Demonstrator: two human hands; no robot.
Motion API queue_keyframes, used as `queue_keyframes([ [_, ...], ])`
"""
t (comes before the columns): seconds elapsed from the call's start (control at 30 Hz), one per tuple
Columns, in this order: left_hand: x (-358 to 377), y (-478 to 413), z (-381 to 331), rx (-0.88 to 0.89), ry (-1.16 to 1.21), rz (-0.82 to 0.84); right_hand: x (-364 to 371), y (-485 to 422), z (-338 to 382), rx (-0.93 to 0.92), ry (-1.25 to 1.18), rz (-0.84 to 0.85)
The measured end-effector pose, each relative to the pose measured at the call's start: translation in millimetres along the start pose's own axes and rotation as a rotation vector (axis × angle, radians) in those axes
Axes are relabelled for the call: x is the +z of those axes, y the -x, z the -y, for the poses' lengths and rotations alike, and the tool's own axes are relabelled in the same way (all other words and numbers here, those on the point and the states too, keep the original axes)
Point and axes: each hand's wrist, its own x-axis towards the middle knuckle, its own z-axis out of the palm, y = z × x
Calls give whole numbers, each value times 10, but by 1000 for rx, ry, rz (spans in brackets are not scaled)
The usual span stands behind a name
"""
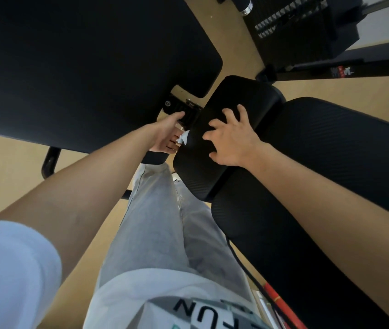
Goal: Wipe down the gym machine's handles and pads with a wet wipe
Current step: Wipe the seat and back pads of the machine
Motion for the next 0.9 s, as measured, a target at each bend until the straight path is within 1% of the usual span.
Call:
queue_keyframes([
  [0.13, 9, 37, 183, 15, 37, -15, 62, 76, 150, -23, -8, -6],
  [0.33, -30, 44, 532, -23, 64, -77, 145, 116, 340, -46, -26, 5],
  [0.43, 35, 50, 752, -39, 133, -105, 169, 109, 391, -46, -55, 25],
  [0.57, 208, 50, 1030, 8, 301, -145, 198, 145, 396, -49, -59, 21],
  [0.77, 502, 320, 1302, 10, 506, -17, 208, 248, 418, -73, -40, 1],
  [0.9, 643, 554, 1331, 29, 438, -8, 222, 313, 433, -75, -29, -12],
])
